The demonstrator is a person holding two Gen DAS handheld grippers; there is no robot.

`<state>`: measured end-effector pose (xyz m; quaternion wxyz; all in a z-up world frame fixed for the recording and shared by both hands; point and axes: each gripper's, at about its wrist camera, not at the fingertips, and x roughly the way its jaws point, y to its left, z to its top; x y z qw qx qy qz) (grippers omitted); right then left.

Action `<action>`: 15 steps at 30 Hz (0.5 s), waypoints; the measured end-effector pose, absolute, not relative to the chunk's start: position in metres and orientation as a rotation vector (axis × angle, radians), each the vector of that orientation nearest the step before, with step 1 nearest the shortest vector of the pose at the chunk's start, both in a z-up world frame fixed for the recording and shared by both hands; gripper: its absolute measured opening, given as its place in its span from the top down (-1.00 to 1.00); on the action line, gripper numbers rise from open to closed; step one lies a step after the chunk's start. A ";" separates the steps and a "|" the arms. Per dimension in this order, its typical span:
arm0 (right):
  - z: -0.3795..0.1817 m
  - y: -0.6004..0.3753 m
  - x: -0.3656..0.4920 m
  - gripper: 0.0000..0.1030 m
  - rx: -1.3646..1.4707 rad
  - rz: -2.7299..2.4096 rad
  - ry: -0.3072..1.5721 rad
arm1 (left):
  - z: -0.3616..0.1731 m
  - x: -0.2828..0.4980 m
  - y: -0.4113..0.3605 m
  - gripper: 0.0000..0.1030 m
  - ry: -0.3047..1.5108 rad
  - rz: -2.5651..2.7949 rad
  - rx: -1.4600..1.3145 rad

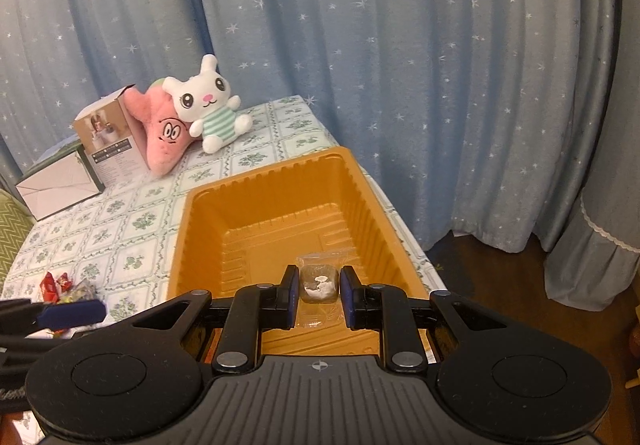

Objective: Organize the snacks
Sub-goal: 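Carry both candies over the orange tray and open both grippers to drop them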

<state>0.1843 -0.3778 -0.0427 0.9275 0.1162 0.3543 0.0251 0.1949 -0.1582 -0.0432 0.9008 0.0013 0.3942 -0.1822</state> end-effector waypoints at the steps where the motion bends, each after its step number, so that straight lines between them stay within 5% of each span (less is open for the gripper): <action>1: -0.043 -0.376 0.185 0.57 0.240 0.056 0.724 | -0.042 0.192 -0.155 -0.25 0.811 -0.373 0.002; 7: -0.049 -0.371 0.196 0.56 0.291 0.086 0.742 | -0.041 0.181 -0.138 -0.45 0.795 -0.335 0.025; 8: -0.050 -0.371 0.197 0.44 0.301 0.080 0.751 | -0.041 0.180 -0.135 -0.46 0.798 -0.330 0.022; 9: -0.051 -0.371 0.197 0.05 0.311 0.076 0.755 | -0.042 0.179 -0.131 -0.46 0.802 -0.327 0.017; 11: -0.052 -0.373 0.193 -0.36 0.333 0.072 0.752 | -0.042 0.176 -0.123 -0.46 0.807 -0.321 0.003; 15: -0.048 -0.370 0.182 -0.36 0.324 0.073 0.758 | -0.043 0.166 -0.107 -0.46 0.812 -0.291 -0.018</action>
